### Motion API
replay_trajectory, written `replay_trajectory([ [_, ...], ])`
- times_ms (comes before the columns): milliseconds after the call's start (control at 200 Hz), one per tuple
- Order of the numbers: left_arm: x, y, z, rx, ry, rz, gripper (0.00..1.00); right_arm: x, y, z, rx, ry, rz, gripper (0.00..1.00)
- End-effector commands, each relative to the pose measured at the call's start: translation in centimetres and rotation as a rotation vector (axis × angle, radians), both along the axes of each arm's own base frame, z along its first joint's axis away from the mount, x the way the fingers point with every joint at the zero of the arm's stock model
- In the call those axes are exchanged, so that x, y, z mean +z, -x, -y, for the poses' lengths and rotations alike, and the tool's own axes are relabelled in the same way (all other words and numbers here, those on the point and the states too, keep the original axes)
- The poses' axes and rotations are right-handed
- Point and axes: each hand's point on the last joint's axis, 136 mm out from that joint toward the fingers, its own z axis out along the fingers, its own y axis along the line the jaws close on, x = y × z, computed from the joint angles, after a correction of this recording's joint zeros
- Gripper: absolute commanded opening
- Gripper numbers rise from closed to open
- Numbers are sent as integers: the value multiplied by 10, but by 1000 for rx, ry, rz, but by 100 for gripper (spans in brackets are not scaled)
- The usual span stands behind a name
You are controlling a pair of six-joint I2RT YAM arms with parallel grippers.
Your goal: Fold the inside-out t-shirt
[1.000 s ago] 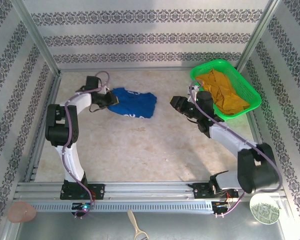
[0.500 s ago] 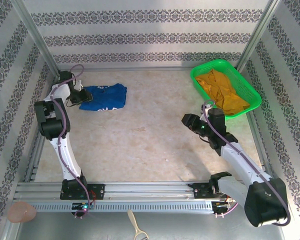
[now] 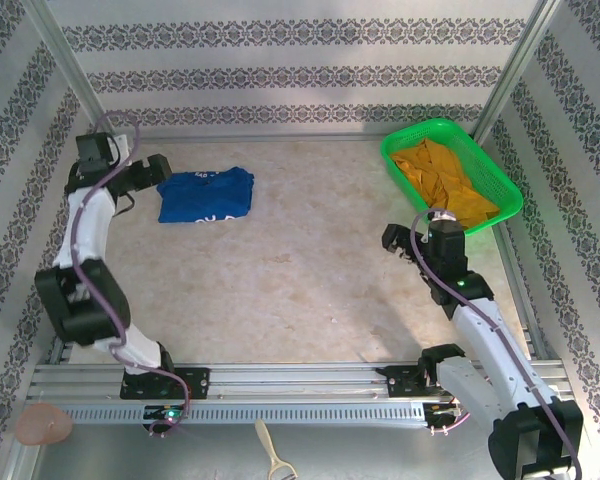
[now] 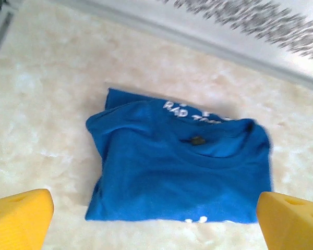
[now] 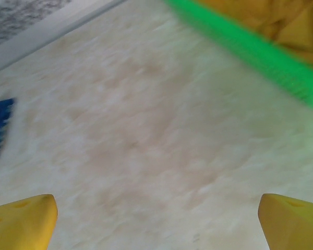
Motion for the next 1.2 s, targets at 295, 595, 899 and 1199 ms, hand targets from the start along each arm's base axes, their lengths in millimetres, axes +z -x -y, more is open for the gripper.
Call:
replay_trajectory([
  [295, -28, 77, 75, -26, -314, 392, 100, -7, -36, 65, -232, 400, 165, 98],
  [595, -109, 74, 76, 30, -383, 358, 100, -19, -65, 54, -140, 509, 276, 98],
  [899, -125, 58, 95, -104, -461, 449, 99, -54, -85, 32, 22, 466, 410, 98],
  [1199, -144, 37, 72, -58, -363, 313, 99, -60, -102, 41, 57, 369, 314, 98],
])
